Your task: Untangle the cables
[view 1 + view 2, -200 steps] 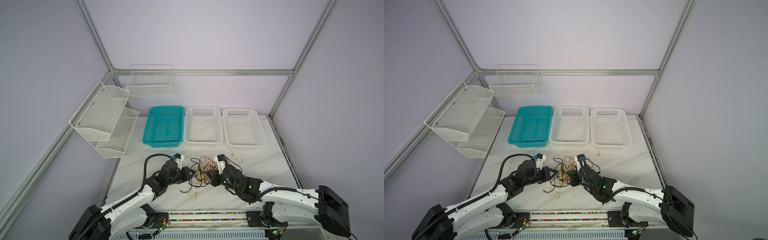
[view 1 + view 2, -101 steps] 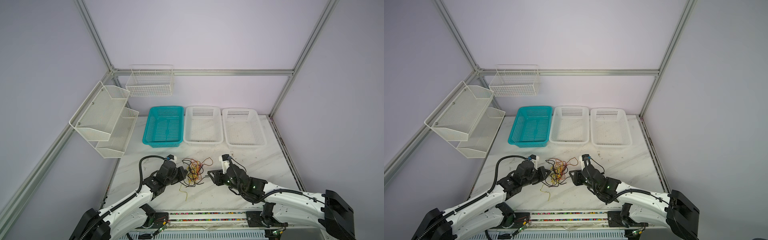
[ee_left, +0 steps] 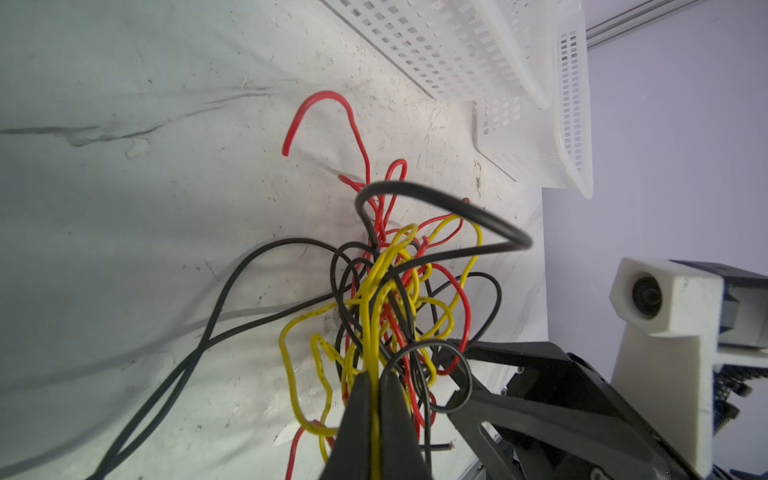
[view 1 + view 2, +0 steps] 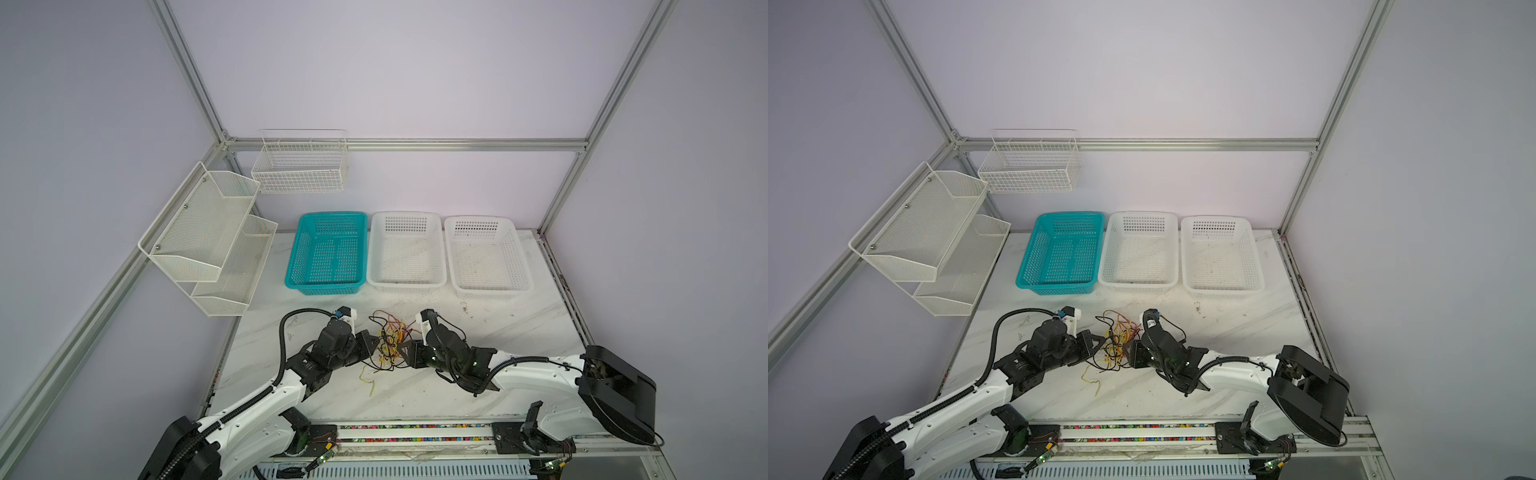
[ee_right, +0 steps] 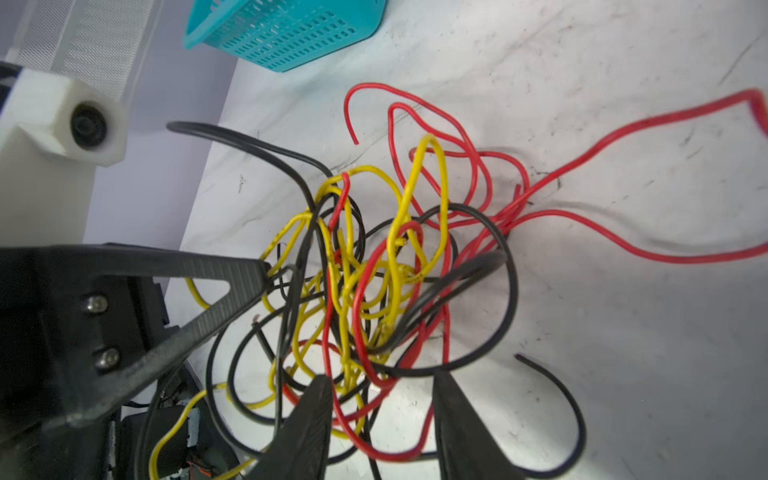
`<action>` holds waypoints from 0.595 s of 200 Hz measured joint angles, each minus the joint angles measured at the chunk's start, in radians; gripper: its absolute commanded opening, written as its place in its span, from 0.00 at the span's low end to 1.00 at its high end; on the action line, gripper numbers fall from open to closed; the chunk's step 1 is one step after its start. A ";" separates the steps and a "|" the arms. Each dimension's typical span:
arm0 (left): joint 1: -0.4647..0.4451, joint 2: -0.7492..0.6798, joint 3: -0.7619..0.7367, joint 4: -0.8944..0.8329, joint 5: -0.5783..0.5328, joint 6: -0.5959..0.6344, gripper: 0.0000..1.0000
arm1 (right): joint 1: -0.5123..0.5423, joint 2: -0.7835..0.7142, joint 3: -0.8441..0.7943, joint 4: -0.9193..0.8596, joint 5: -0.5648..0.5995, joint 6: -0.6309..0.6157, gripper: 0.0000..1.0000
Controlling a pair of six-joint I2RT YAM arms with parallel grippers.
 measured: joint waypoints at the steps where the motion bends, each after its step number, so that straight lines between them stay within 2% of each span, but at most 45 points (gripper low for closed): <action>1: 0.000 0.000 0.000 0.000 0.000 0.000 0.00 | 0.000 0.001 0.000 0.004 0.001 0.003 0.41; 65: 0.000 -0.016 -0.015 0.002 0.010 -0.003 0.00 | -0.053 -0.046 -0.063 0.146 0.051 0.156 0.38; 119: 0.000 -0.007 -0.015 0.010 0.015 -0.007 0.00 | -0.138 -0.005 -0.103 0.259 -0.019 0.237 0.34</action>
